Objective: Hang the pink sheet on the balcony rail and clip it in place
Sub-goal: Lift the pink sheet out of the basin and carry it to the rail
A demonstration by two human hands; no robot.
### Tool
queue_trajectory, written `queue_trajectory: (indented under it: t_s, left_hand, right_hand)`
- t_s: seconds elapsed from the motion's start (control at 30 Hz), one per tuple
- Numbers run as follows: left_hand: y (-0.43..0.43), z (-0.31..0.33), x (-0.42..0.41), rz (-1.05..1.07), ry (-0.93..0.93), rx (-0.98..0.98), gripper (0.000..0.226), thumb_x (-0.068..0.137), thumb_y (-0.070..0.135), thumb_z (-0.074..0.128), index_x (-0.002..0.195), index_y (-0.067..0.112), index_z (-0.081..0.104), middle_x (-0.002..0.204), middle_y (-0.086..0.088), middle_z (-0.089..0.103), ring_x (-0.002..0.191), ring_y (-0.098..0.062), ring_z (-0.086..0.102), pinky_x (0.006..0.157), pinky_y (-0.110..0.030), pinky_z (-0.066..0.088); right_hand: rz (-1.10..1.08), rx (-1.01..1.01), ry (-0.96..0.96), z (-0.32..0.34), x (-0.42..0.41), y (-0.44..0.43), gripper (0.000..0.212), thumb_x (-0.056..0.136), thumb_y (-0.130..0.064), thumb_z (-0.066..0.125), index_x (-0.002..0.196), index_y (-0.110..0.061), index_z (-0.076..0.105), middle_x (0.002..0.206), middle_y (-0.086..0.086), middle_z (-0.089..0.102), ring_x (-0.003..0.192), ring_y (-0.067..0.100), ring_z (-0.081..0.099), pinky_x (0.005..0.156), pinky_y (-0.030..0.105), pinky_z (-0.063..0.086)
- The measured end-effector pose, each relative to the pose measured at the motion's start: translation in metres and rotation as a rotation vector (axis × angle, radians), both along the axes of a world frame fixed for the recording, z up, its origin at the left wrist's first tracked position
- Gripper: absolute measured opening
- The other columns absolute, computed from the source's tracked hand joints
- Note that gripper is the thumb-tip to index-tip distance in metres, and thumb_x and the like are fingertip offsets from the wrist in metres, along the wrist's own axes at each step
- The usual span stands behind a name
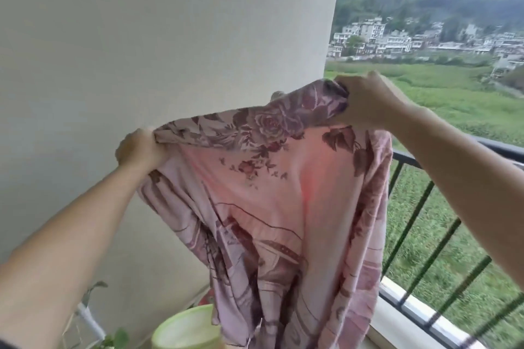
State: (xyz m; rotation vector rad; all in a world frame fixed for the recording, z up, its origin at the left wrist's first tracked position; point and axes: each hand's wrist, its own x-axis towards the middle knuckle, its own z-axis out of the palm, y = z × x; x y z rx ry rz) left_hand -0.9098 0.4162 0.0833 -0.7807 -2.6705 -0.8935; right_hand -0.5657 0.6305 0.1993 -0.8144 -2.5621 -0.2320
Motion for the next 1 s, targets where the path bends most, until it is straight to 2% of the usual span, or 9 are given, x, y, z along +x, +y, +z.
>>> queue_trajectory:
  t_s: [0.13, 0.23, 0.33, 0.4, 0.57, 0.63, 0.8, 0.9, 1.0]
  left_hand:
    - [0.024, 0.039, 0.002, -0.011, 0.035, 0.154, 0.023, 0.088, 0.019, 0.052, 0.100, 0.009, 0.069, 0.108, -0.024, 0.067, 0.103, -0.045, 0.062, 0.081, -0.041, 0.047]
    - [0.040, 0.061, 0.012, -0.066, 0.074, 0.312, 0.029, 0.086, 0.023, 0.043, 0.101, 0.011, 0.066, 0.111, -0.024, 0.065, 0.104, -0.047, 0.060, 0.084, -0.045, 0.047]
    - [0.051, 0.068, 0.010, -0.122, 0.002, 0.358, 0.021, 0.083, 0.031, 0.037, 0.093, 0.021, 0.052, 0.113, -0.018, 0.063, 0.103, -0.043, 0.059, 0.086, -0.046, 0.046]
    - [0.060, 0.070, 0.007, -0.139, -0.011, 0.380, 0.024, 0.088, 0.029, 0.040, 0.099, 0.013, 0.053, 0.116, -0.022, 0.061, 0.107, -0.044, 0.057, 0.087, -0.047, 0.046]
    - [0.065, 0.068, 0.000, -0.236, 0.077, 0.391, 0.035, 0.091, 0.030, 0.043, 0.108, 0.003, 0.058, 0.114, -0.024, 0.063, 0.105, -0.044, 0.058, 0.081, -0.041, 0.044]
    - [0.056, 0.064, -0.004, -0.313, 0.138, 0.304, 0.037, 0.086, 0.034, 0.044, 0.112, 0.011, 0.054, 0.110, -0.021, 0.064, 0.102, -0.044, 0.059, 0.081, -0.043, 0.045]
    - [0.033, 0.054, -0.032, -0.212, 0.249, -0.135, 0.041, 0.086, 0.023, 0.063, 0.120, 0.013, 0.043, 0.105, -0.024, 0.064, 0.100, -0.045, 0.061, 0.086, -0.045, 0.047]
    - [0.023, 0.048, -0.043, -0.010, 0.278, -0.142, 0.045, 0.082, 0.005, 0.062, 0.122, 0.003, 0.041, 0.116, -0.032, 0.060, 0.110, -0.049, 0.059, 0.091, -0.051, 0.046]
    - [0.019, 0.041, -0.029, -0.120, 0.160, -0.120, 0.061, 0.078, 0.024, 0.068, 0.128, 0.006, 0.039, 0.127, -0.027, 0.055, 0.116, -0.046, 0.055, 0.096, -0.050, 0.044]
  right_hand:
    - [-0.053, -0.097, -0.243, -0.031, 0.021, 0.020, 0.059, 0.056, -0.065, 0.085, 0.093, -0.033, 0.052, 0.079, -0.011, 0.066, 0.066, 0.010, 0.063, 0.061, 0.030, 0.058]
    - [-0.233, -0.014, -0.208, -0.043, 0.037, 0.037, 0.039, 0.077, -0.058, 0.074, 0.086, -0.025, 0.056, 0.076, -0.002, 0.065, 0.059, 0.012, 0.058, 0.055, 0.031, 0.054]
    - [-0.473, -0.146, -0.066, -0.046, 0.047, 0.040, 0.042, 0.092, -0.053, 0.058, 0.074, -0.015, 0.062, 0.068, 0.006, 0.062, 0.058, 0.021, 0.059, 0.051, 0.030, 0.051]
    - [-0.565, -0.378, 0.057, -0.048, 0.048, 0.045, 0.038, 0.095, -0.040, 0.052, 0.083, -0.006, 0.064, 0.081, 0.014, 0.067, 0.073, 0.031, 0.066, 0.064, 0.040, 0.059]
    - [-0.454, -0.824, 0.671, -0.050, 0.040, 0.042, 0.021, 0.088, -0.020, 0.056, 0.090, -0.003, 0.070, 0.091, 0.019, 0.071, 0.073, 0.030, 0.067, 0.067, 0.037, 0.059]
    - [-0.352, -0.870, 0.673, -0.041, 0.044, 0.034, 0.012, 0.089, -0.019, 0.067, 0.089, -0.008, 0.070, 0.092, 0.013, 0.072, 0.068, 0.022, 0.066, 0.066, 0.032, 0.059]
    - [-0.345, -0.465, 0.087, -0.024, 0.043, 0.040, 0.070, 0.066, -0.019, 0.090, 0.124, -0.012, 0.053, 0.113, 0.009, 0.064, 0.101, 0.030, 0.061, 0.088, 0.046, 0.055]
    - [-0.265, -0.091, 0.087, -0.030, 0.024, 0.042, 0.051, 0.080, -0.023, 0.081, 0.116, -0.009, 0.047, 0.107, 0.015, 0.060, 0.091, 0.032, 0.059, 0.071, 0.043, 0.050]
    - [-0.151, 0.076, 0.203, -0.029, -0.001, 0.033, 0.039, 0.086, -0.028, 0.072, 0.110, -0.009, 0.048, 0.094, 0.015, 0.062, 0.074, 0.030, 0.059, 0.059, 0.041, 0.050]
